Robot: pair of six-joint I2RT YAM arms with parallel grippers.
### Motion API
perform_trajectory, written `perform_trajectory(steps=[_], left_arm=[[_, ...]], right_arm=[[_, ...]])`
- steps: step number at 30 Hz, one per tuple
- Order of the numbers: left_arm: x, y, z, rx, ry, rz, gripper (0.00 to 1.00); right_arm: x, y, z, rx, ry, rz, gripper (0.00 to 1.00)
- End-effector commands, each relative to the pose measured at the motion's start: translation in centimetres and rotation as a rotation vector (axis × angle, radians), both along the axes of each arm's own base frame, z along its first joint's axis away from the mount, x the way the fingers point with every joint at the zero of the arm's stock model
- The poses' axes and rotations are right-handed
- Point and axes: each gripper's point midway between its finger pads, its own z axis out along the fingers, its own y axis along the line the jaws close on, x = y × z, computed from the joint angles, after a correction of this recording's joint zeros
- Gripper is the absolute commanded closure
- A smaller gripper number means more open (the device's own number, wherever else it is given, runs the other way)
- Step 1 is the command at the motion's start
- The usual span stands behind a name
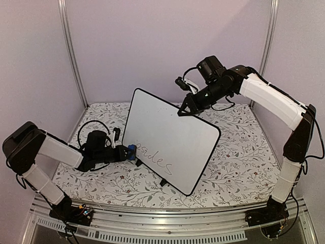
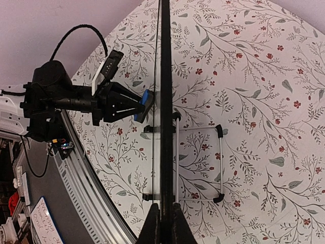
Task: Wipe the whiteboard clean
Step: Erase the whiteboard from the whiteboard stand.
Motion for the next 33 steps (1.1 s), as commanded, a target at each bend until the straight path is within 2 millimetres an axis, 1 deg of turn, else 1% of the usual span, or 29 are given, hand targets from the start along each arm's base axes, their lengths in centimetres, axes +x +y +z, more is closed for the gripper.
perform_trajectory(steps=[1,4,6,8,12,18,22,24,26,28,33], left_arm=[[1.8,-1.5,3.4,-0.016,-0.096,-0.02,1.0],[3.0,-1.9,5.2,-0.011,-0.136,-0.018,1.0],[3.7,-2.2,6.0,-0.003,-0.155,-0.019,1.0],[4.1,-2.4,6.3,0.006,-0.161,-0.022,1.0],[4.0,-2.4,5.4,0.018,-0.139,-0.025,1.0],[1.8,-1.1,2.6,0.029,-0.089,-0.01,1.0],[0.3,-0.7,0.8,0.05,-0.054,-0.017,1.0],[-0.2,-0.6,0.3,0.06,-0.044,-0.023,1.0],[-0.5,-0.4,0.0,0.065,-0.039,-0.023,1.0],[-0.4,-0.4,0.1,0.065,-0.042,-0.022,1.0],[1.0,-1.4,2.2,0.049,-0.084,-0.027,1.0]], right_arm=[[-2.6,0.4,-2.8,-0.072,0.063,0.097,1.0],[-2.6,0.4,-2.8,-0.073,0.062,0.096,1.0],[-2.6,0.3,-2.8,-0.074,0.063,0.096,1.0],[-2.6,0.3,-2.8,-0.074,0.063,0.096,1.0],[-2.6,0.3,-2.8,-0.074,0.06,0.095,1.0],[-2.5,0.4,-2.9,-0.076,0.064,0.096,1.0],[-2.5,0.5,-3.1,-0.077,0.067,0.096,1.0],[-2.5,0.5,-3.1,-0.078,0.067,0.096,1.0],[-2.5,0.4,-3.1,-0.078,0.068,0.096,1.0],[-2.5,0.5,-3.1,-0.077,0.067,0.096,1.0],[-2.5,0.5,-3.1,-0.077,0.066,0.098,1.0]])
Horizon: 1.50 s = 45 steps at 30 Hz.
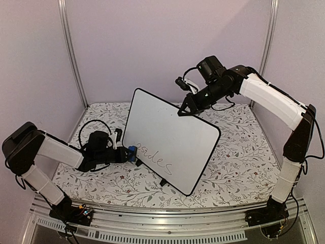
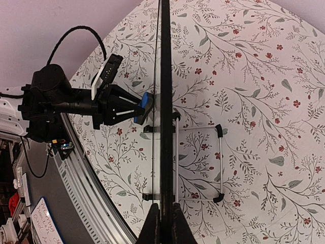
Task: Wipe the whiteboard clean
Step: Erase the whiteboard from the whiteboard stand.
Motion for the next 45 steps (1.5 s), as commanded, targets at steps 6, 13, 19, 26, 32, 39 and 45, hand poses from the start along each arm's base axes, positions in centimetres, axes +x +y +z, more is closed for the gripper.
perform_trajectory(steps=[6,13,19,26,32,39,45], left_arm=[[3.4,-2.4,4.8,-0.018,-0.106,-0.02,1.0],[3.3,-2.6,4.3,-0.011,-0.09,-0.027,1.0],[1.1,-1.7,2.0,0.007,-0.047,-0.024,1.0],[-0.4,-0.9,0.6,0.025,-0.024,-0.02,1.0],[0.3,-1.2,1.3,0.028,-0.047,-0.019,1.0],[2.9,-2.3,4.1,0.044,-0.118,-0.029,1.0],[3.7,-2.6,5.3,0.043,-0.14,-0.032,1.0]], right_arm=[[-2.6,0.5,-3.1,-0.076,0.065,0.102,1.0],[-2.5,0.4,-2.8,-0.073,0.057,0.1,1.0],[-2.5,0.3,-2.7,-0.073,0.054,0.099,1.0],[-2.6,0.4,-2.8,-0.072,0.059,0.1,1.0],[-2.5,0.5,-3.1,-0.075,0.065,0.102,1.0],[-2.4,0.6,-3.1,-0.075,0.065,0.102,1.0],[-2.4,0.6,-3.5,-0.082,0.073,0.101,1.0]])
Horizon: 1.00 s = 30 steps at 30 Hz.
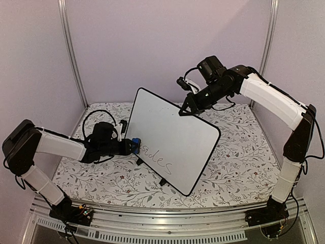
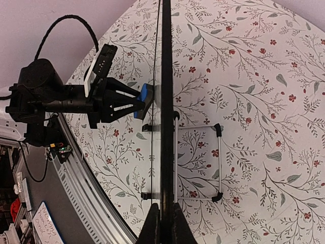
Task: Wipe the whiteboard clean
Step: Erase the whiteboard from the whiteboard stand.
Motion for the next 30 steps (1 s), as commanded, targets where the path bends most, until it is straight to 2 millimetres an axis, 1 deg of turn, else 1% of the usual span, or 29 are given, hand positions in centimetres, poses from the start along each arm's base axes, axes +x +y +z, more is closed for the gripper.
perform_trajectory(steps=[1,5,9,11,15,17,22,30], left_arm=[[1.4,-0.7,2.4,-0.021,-0.076,-0.007,1.0],[0.5,-0.3,1.3,-0.032,-0.048,-0.002,1.0],[-0.9,0.3,-0.2,-0.045,-0.013,0.005,1.0],[-1.6,0.4,-0.6,-0.056,-0.002,0.004,1.0],[-2.0,0.7,-1.0,-0.045,0.004,0.006,1.0],[-1.9,0.6,-0.7,-0.045,-0.002,0.006,1.0],[-1.0,0.1,0.7,-0.052,-0.031,0.001,1.0],[1.5,-1.0,3.1,-0.038,-0.096,-0.005,1.0]], right_arm=[[-2.6,1.0,-3.3,-0.068,0.063,0.133,1.0],[-2.6,1.0,-3.2,-0.067,0.061,0.134,1.0],[-2.6,1.0,-3.3,-0.068,0.064,0.134,1.0],[-2.5,1.1,-3.4,-0.068,0.064,0.134,1.0],[-2.5,1.0,-3.3,-0.068,0.062,0.133,1.0],[-2.5,1.1,-3.3,-0.067,0.061,0.134,1.0],[-2.6,1.0,-3.3,-0.068,0.062,0.134,1.0],[-2.6,1.0,-3.2,-0.068,0.06,0.133,1.0]])
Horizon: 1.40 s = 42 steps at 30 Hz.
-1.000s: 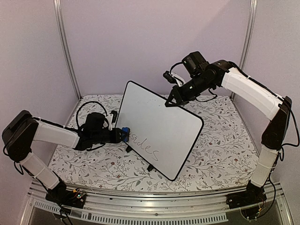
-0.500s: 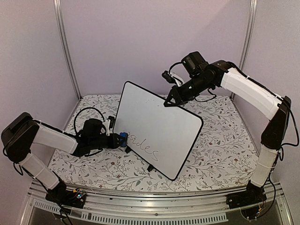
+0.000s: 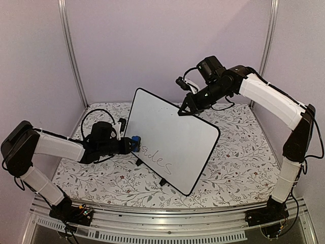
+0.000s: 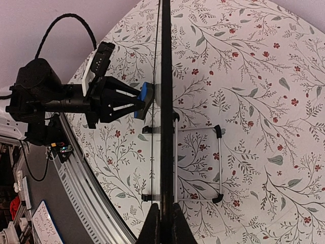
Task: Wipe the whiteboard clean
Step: Erase the whiteboard from the whiteboard stand.
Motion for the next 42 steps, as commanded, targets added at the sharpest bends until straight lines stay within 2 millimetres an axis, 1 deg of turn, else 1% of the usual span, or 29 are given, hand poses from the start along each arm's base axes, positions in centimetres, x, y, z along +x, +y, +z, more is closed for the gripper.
perform_trajectory(steps=[1,5,15,18,22,30,32,36,42], left_arm=[[1.9,-1.4,2.8,-0.01,-0.084,-0.02,1.0],[1.8,-1.5,2.3,-0.018,-0.063,-0.026,1.0],[-1.3,-0.2,-1.0,-0.019,0.006,-0.018,1.0],[-1.8,0.0,-1.3,-0.02,0.012,-0.017,1.0],[-1.6,0.0,-0.9,-0.02,0.003,-0.016,1.0],[0.5,-1.5,1.8,-0.019,-0.059,-0.037,1.0],[0.7,-1.7,2.0,-0.02,-0.063,-0.038,1.0],[0.5,-1.8,1.3,-0.023,-0.043,-0.042,1.0],[-0.9,-1.1,-0.2,-0.022,-0.015,-0.035,1.0]], right_arm=[[-2.7,0.6,-3.2,-0.082,0.066,0.115,1.0],[-2.7,0.6,-3.3,-0.082,0.066,0.115,1.0],[-2.7,0.5,-3.2,-0.083,0.064,0.113,1.0],[-2.7,0.5,-3.2,-0.083,0.063,0.113,1.0],[-2.7,0.5,-3.2,-0.085,0.064,0.112,1.0],[-2.7,0.5,-3.2,-0.086,0.063,0.111,1.0],[-2.6,0.4,-3.2,-0.087,0.061,0.11,1.0],[-2.7,0.5,-3.2,-0.086,0.062,0.111,1.0],[-2.7,0.5,-3.2,-0.085,0.062,0.111,1.0]])
